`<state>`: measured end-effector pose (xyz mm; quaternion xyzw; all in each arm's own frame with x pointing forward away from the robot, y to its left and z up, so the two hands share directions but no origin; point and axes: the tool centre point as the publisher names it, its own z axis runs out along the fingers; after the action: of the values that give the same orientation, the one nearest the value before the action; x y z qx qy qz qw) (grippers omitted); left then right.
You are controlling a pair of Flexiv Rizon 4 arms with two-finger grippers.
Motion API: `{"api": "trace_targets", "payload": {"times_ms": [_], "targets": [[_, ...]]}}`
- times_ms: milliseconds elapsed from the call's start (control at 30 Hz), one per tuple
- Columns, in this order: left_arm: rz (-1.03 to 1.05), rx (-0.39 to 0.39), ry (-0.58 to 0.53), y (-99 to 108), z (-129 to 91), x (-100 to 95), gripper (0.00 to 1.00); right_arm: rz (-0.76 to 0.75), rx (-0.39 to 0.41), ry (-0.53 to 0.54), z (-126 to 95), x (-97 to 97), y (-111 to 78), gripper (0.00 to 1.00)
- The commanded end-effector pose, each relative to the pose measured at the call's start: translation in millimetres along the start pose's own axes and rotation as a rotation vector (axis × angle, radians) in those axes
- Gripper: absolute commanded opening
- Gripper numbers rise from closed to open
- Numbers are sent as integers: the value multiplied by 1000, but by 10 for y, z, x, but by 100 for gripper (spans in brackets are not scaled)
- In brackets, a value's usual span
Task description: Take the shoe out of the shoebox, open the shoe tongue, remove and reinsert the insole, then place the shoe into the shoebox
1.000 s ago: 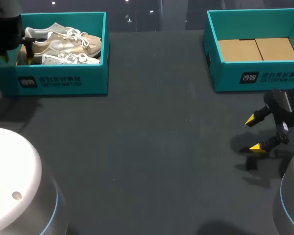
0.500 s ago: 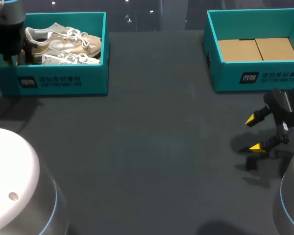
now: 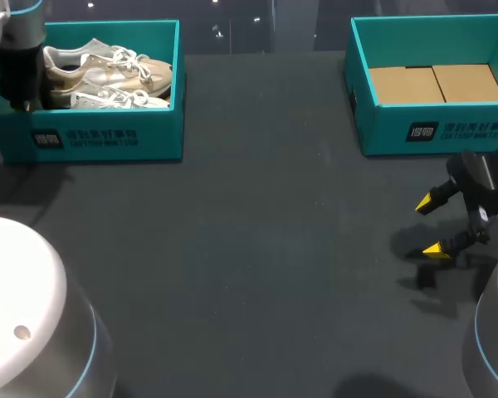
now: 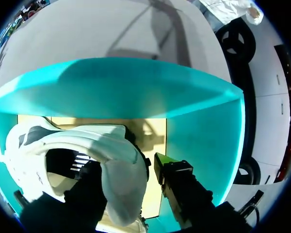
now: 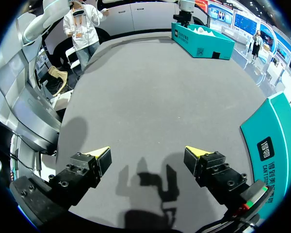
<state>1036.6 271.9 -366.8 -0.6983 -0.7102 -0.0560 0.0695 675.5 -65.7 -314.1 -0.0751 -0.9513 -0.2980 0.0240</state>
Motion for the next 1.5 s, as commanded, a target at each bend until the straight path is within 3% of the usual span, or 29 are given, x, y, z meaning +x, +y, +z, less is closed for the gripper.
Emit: {"api": "trace_targets", "payload": {"times_ms": [33,100,200,233,700,1500], "targets": [[0,-10,10,-33,16,-6,30,0,1,-1,1,6,-1,100],[-1,-12,15,-35,18,-1,24,0,1,-1,1,6,-1,100],[-2,-18,23,-40,24,10,2,0,1,-1,1,6,-1,100],[-3,-21,29,-43,28,15,0,0,1,-1,1,6,-1,100],[30,-37,36,-121,-50,153,0,0,1,-1,1,6,-1,100],[-15,-19,-5,112,-354,243,0,0,1,-1,1,6,-1,100]]}}
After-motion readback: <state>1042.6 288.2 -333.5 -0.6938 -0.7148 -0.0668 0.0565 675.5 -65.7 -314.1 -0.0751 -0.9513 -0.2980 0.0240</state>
